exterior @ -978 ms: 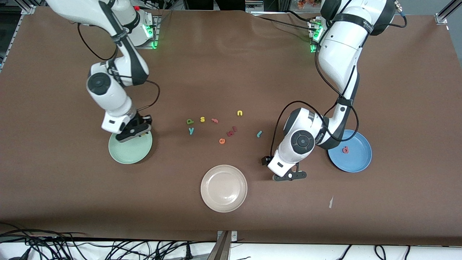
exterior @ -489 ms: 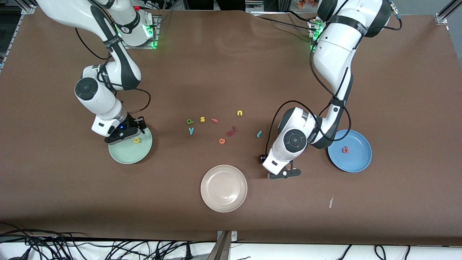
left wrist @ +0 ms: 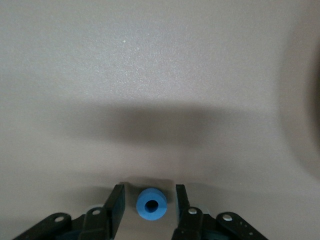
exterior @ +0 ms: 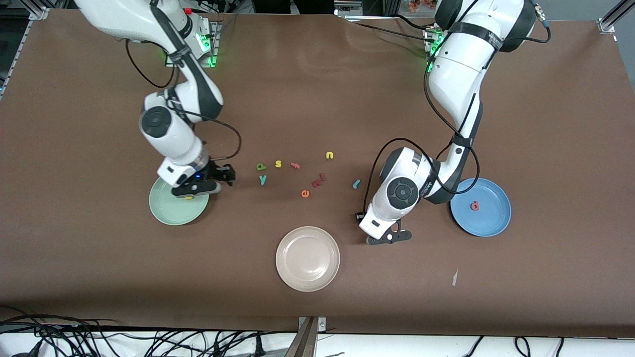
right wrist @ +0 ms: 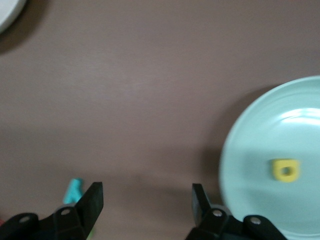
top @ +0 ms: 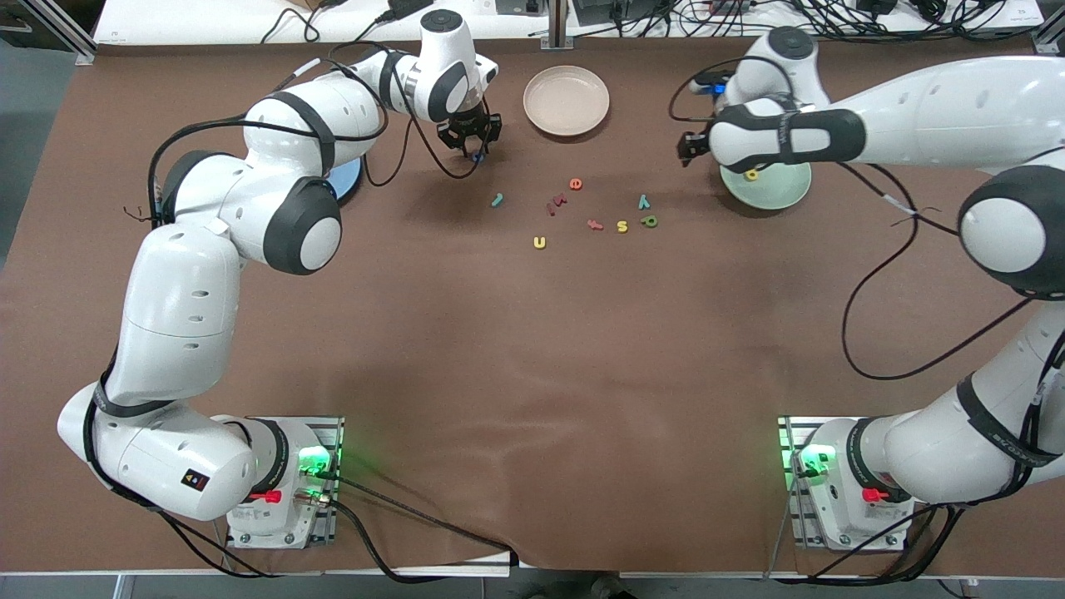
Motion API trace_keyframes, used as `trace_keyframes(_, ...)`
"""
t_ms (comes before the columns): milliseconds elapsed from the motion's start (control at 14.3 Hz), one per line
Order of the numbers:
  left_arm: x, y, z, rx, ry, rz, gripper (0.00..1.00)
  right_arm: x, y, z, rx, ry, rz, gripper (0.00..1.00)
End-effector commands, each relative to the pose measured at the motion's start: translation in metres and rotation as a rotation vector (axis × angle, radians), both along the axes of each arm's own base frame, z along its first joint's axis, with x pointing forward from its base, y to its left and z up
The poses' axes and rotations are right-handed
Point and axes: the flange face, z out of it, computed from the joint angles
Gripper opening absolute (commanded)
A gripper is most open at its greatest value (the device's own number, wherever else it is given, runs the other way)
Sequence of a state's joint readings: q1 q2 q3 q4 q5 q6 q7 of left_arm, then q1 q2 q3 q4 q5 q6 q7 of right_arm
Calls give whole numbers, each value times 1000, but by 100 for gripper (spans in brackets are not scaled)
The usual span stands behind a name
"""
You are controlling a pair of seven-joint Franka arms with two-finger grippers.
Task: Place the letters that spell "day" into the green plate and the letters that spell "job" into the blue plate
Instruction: 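Carry the blue o to the blue plate while the right gripper grasps teal y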
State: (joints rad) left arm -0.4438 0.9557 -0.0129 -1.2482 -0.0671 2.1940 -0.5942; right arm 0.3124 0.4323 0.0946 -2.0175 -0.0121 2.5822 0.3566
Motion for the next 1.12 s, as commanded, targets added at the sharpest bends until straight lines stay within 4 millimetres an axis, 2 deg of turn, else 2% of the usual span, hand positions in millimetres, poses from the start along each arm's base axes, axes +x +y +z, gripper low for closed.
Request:
trace_keyframes(0, 0, -7, -2, -13, 7, 23, 33, 6, 45, -18, 1, 16, -103, 81)
trace_keyframes(210, -2, -10, -2, -10, 8, 20, 20, -2, 78, -41, -4, 28, -143, 81)
trace_keyframes(349, -2, -9, -1, -7, 5, 19, 12, -9, 91, -51, -7, 36, -152, 79)
trace_keyframes(629, 14, 25, 23, 7, 27, 4, 6, -17, 100, -63, -15, 35, -137, 73)
trace_keyframes(838, 23, 71, 51, 17, 100, -69, 6, -21, 98, -69, -28, 44, -130, 59)
trace_keyframes(1048, 30, 153, 71, 17, 215, -200, 6, -27, 96, -72, -37, 57, -126, 48)
